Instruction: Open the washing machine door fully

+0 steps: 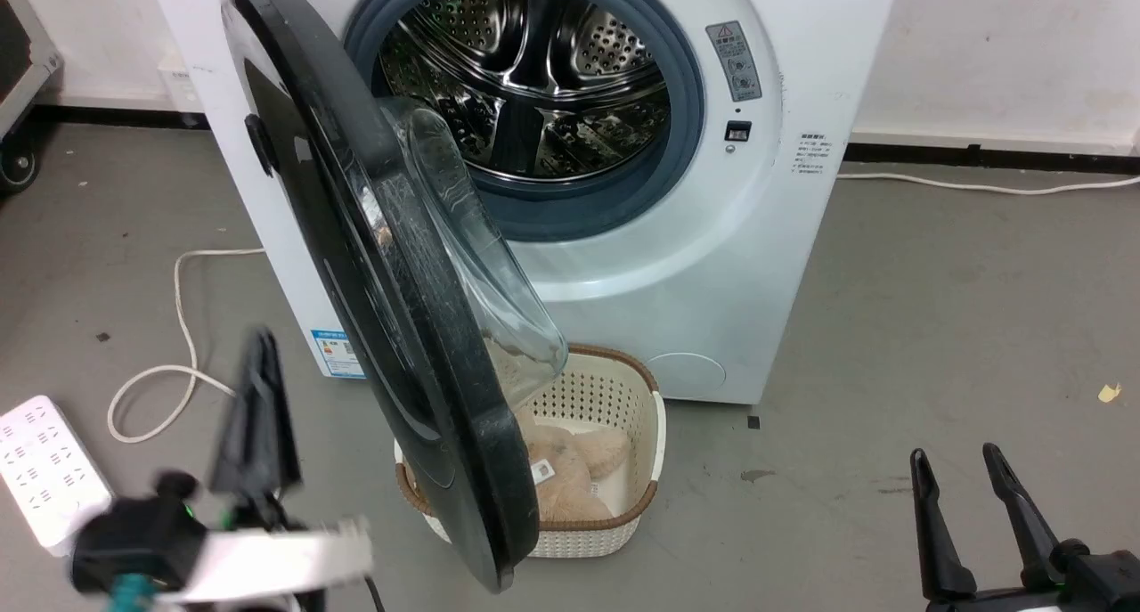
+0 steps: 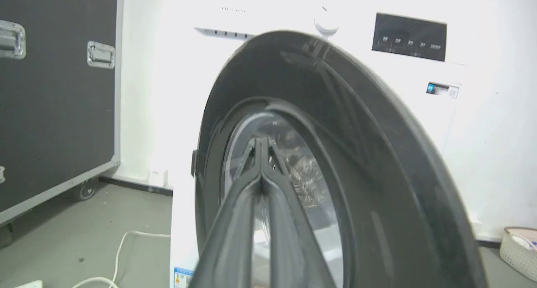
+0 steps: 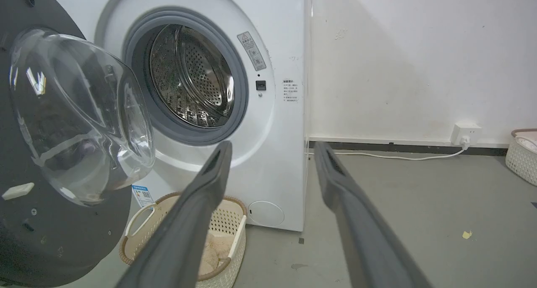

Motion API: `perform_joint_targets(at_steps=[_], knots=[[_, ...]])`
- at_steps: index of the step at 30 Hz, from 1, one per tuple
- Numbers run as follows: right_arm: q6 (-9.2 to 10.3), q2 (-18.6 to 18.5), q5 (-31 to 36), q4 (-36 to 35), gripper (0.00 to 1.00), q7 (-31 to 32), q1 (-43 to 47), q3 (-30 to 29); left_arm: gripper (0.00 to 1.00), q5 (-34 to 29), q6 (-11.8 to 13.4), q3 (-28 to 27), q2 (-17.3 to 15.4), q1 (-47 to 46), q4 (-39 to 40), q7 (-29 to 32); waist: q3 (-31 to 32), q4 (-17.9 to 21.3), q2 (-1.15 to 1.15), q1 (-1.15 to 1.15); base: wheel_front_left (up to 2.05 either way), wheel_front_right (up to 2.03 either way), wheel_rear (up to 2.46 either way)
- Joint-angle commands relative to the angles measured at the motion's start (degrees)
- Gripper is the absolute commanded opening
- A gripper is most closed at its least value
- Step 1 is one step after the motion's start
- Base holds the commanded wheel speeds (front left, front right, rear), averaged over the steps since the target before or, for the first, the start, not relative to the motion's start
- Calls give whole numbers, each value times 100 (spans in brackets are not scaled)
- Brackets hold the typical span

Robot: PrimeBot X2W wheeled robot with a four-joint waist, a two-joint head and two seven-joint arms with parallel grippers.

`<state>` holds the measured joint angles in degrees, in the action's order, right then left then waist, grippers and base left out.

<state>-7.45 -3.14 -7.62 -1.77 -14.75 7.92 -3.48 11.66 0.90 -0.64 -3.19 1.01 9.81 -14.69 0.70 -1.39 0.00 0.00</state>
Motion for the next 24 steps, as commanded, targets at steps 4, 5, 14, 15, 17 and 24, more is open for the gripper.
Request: perform_joint_targets(at_steps=[4, 5, 14, 15, 17, 24], knots=[[-3, 25, 12, 32, 100, -24, -67, 28, 0, 13, -13, -204, -35, -647, 862, -30, 31, 54, 0, 0, 0, 0, 0], [-3, 25, 15, 38, 100, -24, -70, 27, 0, 66, 0, -224, -32, -772, 1038, -30, 39, 66, 0, 0, 0, 0, 0], [-3, 26, -53, 94, 100, -25, -52, 34, 0, -331, -69, 657, -67, -1342, 2033, 833, 54, 141, 0, 0, 0, 0, 0], [-3, 26, -53, 94, 100, -25, -52, 34, 0, -331, -69, 657, -67, -1342, 2033, 833, 54, 141, 0, 0, 0, 0, 0], [-3, 26, -66, 107, 100, -25, -64, 29, 0, -478, -120, 1089, -53, -1267, 2034, 1080, 37, 149, 0, 0, 0, 0, 0], [-3, 26, -151, 182, 100, -25, -115, 23, 0, -387, -115, 2711, 9, -392, 1218, 1666, -31, 136, 0, 0, 0, 0, 0]])
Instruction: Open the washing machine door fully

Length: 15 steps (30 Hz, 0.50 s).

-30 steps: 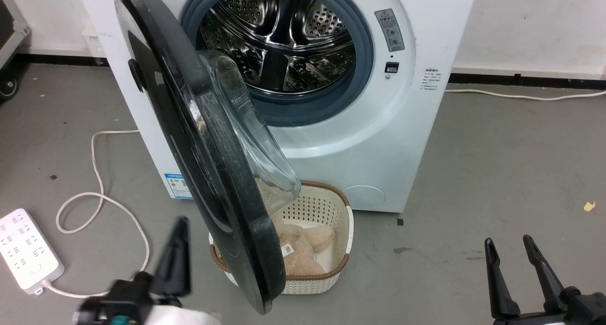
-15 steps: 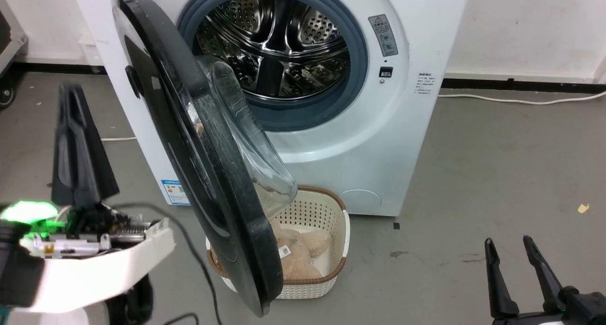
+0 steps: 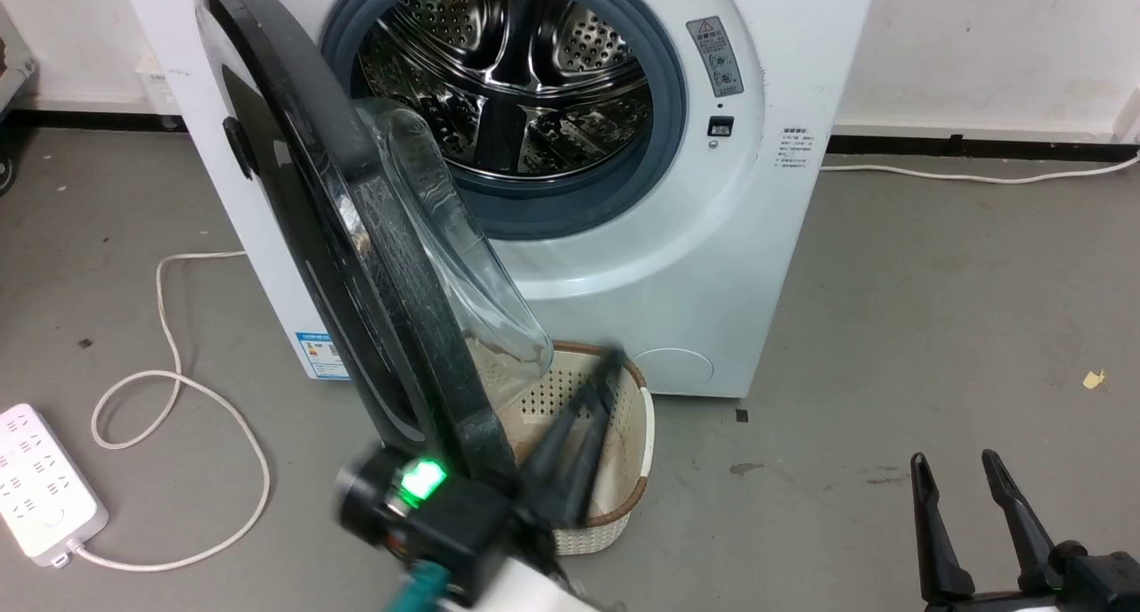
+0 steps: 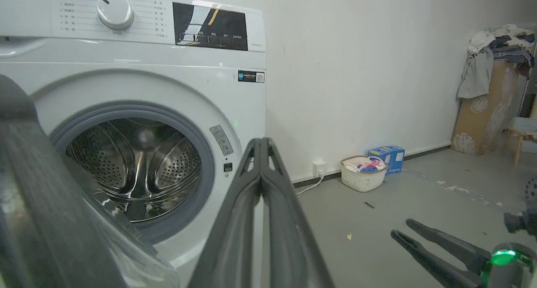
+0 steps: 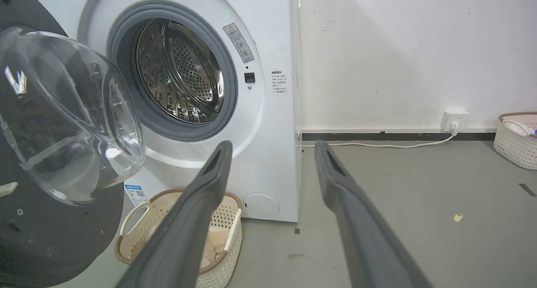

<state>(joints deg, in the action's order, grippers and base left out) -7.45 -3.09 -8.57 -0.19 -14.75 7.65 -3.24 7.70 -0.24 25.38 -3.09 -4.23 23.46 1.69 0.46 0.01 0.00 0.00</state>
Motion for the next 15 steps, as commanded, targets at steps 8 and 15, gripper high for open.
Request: perform_joint_targets(at_steps=[8, 15], knots=[[-3, 21, -101, 67, 100, -25, -131, 19, 0, 167, 237, 222, 7, 417, -1359, -67, -54, -1, 0, 0, 0, 0, 0], [-3, 21, -102, 85, 100, -25, -152, 77, 0, 409, 474, -226, -4, 278, -2234, -382, -123, -6, 0, 0, 0, 0, 0]])
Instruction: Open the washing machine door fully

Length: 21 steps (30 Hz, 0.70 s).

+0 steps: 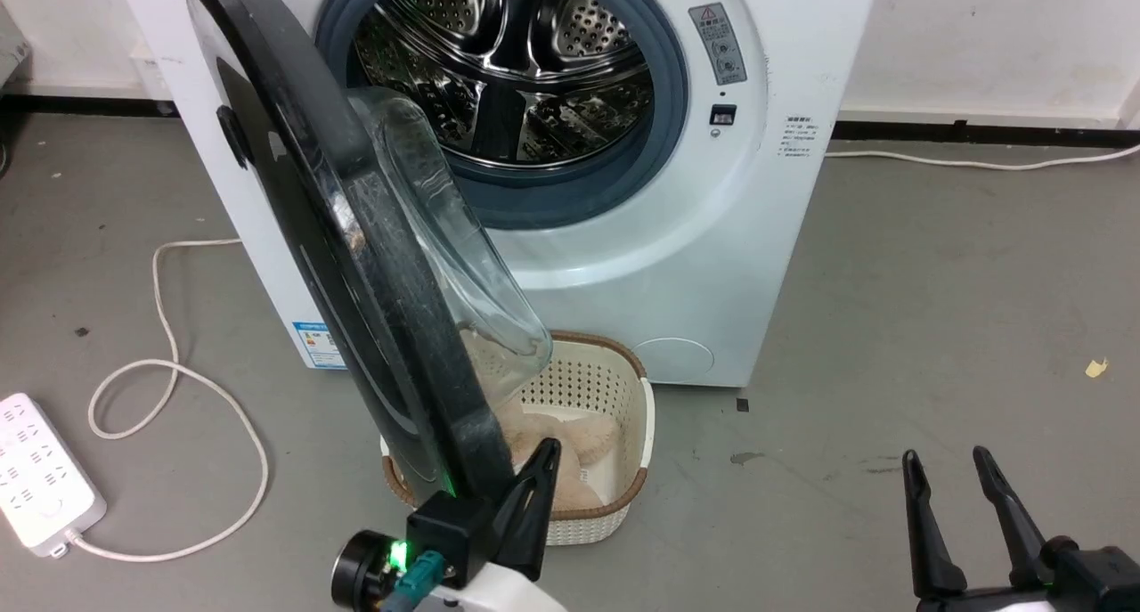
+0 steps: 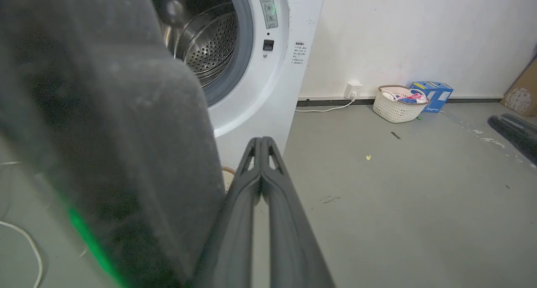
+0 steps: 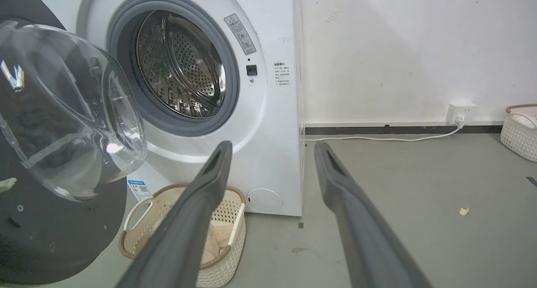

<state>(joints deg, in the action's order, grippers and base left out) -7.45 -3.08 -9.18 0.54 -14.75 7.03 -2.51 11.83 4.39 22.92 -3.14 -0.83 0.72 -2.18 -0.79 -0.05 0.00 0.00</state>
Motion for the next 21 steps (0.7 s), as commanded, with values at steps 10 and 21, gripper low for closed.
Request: perform_joint_targets(at_steps=[10, 21], knots=[[-3, 20, -20, 91, 100, -25, -39, 28, 0, 161, 182, -409, -274, 134, -41, -190, 81, -354, 0, 0, 0, 0, 0], [-3, 20, -68, 146, 100, -25, -31, 75, 0, 298, 394, -859, -675, 526, 303, -81, 130, -1210, 0, 0, 0, 0, 0]])
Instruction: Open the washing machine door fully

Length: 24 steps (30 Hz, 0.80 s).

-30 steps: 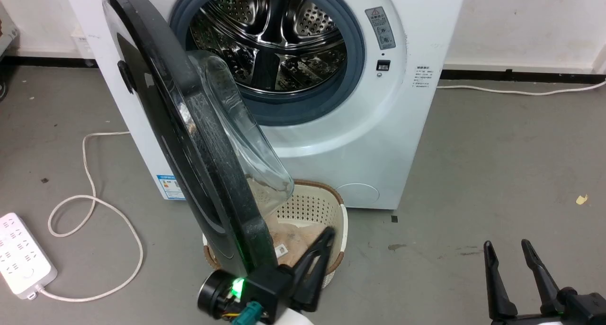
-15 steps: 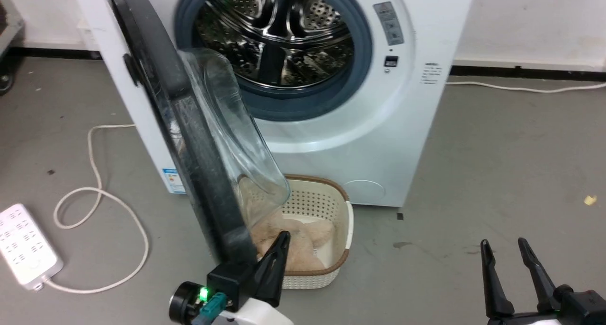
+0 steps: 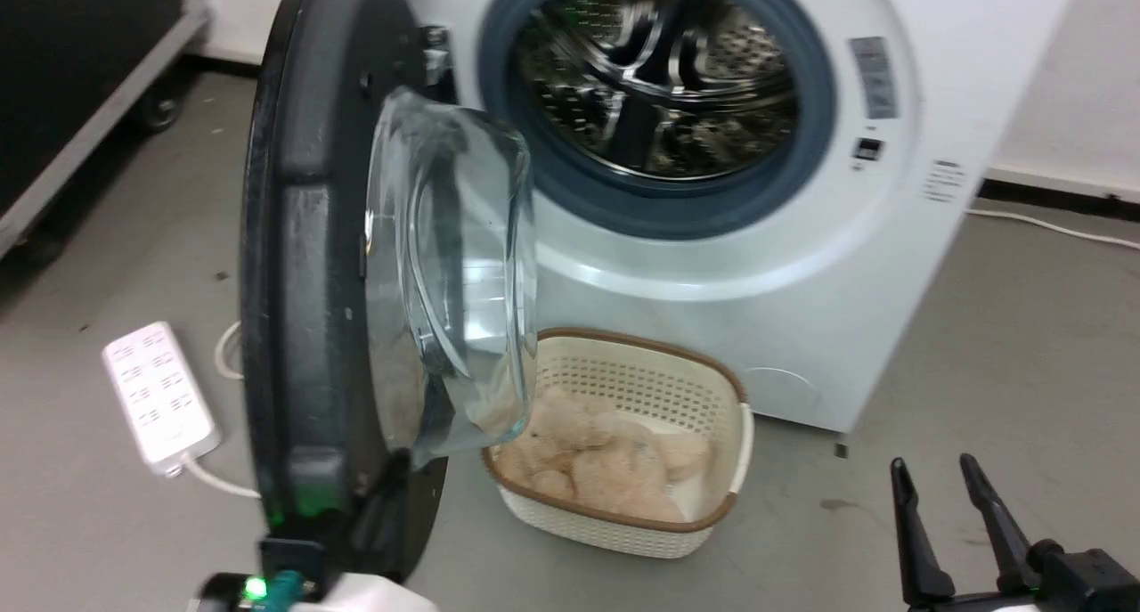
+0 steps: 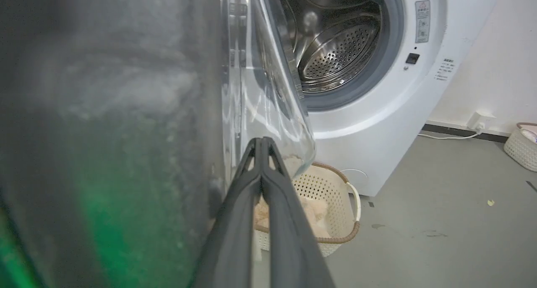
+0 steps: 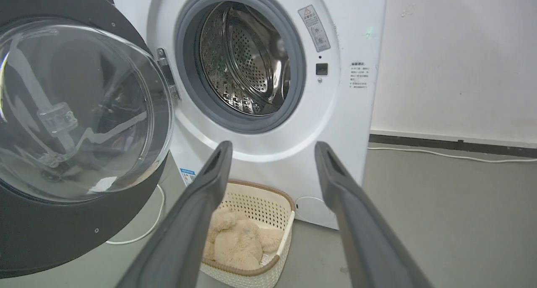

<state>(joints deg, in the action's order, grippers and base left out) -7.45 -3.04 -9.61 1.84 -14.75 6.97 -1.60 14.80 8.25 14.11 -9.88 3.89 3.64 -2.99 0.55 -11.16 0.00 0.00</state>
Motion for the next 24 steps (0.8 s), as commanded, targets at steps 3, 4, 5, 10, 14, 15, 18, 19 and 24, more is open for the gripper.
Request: perform_joint_targets(at_steps=[3, 4, 5, 10, 14, 15, 18, 19, 24], knots=[[-3, 16, 0, 21, 100, -25, -63, 50, 0, 73, 96, -243, -149, 43, 67, 18, -87, -214, 0, 0, 0, 0, 0], [-3, 16, 16, 19, 100, -25, -83, 63, 0, 91, 127, -339, -209, 34, 81, 29, -127, -238, 0, 0, 0, 0, 0], [-3, 16, 30, 14, 100, -25, -105, 69, 0, 120, 156, -441, -266, 21, 94, 38, -179, -257, 0, 0, 0, 0, 0], [-3, 16, 127, 4, 100, -25, -211, 73, 0, 332, 215, -982, -591, -165, 36, 86, -484, -316, 0, 0, 0, 0, 0], [-3, 16, 242, -1, 100, 0, -331, 106, 0, 435, 242, -1434, -962, -409, -173, 113, -761, -291, 0, 0, 0, 0, 0], [-3, 16, 276, -12, 100, 10, -372, 113, 0, 482, 258, -1556, -1032, -481, -229, 108, -829, -278, 0, 0, 0, 0, 0], [-3, 16, 366, -74, 100, 44, -480, 89, 0, 607, 253, -1886, -1298, -690, -468, 120, -1035, -239, 0, 0, 0, 0, 0], [-3, 16, 391, -94, 100, 57, -509, 67, 0, 653, 238, -1987, -1390, -766, -580, 123, -1092, -225, 0, 0, 0, 0, 0], [-3, 16, 492, -167, 100, 133, -642, 56, 0, 890, 88, -2399, -1799, -1143, -1287, 39, -1316, -122, 0, 0, 0, 0, 0]])
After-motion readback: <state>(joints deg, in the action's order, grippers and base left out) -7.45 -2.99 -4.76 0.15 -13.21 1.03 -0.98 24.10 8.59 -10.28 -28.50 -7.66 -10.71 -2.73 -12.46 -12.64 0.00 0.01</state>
